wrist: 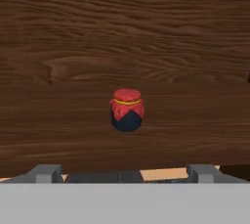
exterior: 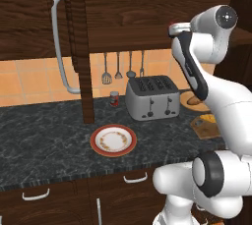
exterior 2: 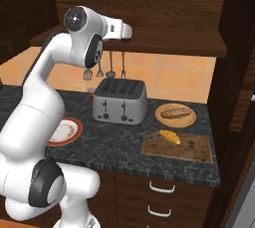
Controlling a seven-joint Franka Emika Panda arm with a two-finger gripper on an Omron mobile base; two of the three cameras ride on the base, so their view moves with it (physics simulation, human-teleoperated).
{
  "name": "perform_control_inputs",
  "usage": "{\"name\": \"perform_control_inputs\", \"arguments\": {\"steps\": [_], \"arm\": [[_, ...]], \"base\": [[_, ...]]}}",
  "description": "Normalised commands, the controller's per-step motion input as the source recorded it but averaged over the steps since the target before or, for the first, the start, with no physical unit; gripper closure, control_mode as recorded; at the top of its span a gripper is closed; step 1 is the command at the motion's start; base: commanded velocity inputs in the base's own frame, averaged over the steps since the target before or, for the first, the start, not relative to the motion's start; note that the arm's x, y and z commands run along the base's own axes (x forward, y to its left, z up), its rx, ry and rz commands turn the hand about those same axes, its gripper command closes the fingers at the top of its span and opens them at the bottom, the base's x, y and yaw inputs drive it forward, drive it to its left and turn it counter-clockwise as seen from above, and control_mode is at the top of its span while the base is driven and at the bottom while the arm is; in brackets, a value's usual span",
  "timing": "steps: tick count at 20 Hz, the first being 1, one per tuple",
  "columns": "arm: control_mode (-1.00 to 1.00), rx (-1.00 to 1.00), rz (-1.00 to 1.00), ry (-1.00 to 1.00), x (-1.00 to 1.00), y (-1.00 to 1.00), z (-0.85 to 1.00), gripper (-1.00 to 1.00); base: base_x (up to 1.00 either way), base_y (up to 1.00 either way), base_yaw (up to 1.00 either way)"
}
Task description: From the different types of pastries on the counter, select a croissant and place it on the cutting board. Then retrieve a jar of jam from the cabinet and place it alongside the croissant on the cutting board.
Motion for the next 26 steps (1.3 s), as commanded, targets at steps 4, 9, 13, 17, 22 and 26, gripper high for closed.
{"name": "perform_control_inputs", "arguments": {"steps": [4, 9, 13, 17, 22, 26], "arm": [[-1.00, 0.01, 0.00, 0.06, 0.07, 0.00, 0.25, -1.00], [-1.00, 0.00, 0.01, 0.00, 0.13, -0.06, 0.07, -1.00], [-1.00, 0.00, 0.02, 0.00, 0.24, -0.03, 0.31, -1.00], [-1.00, 0.00, 0.00, 0.00, 0.02, 0.00, 0.01, -1.00], [-1.00, 0.00, 0.00, 0.09, 0.28, 0.00, 0.00, -1.00], [-1.00, 0.00, 0.00, 0.07, 0.41, 0.00, 0.00, -1.00]], "base": [[0.00, 0.00, 0.00], [0.00, 0.00, 0.00], [0.00, 0.00, 0.00], [0.00, 0.00, 0.00], [0.00, 0.00, 0.00], [0.00, 0.00, 0.00]]}}
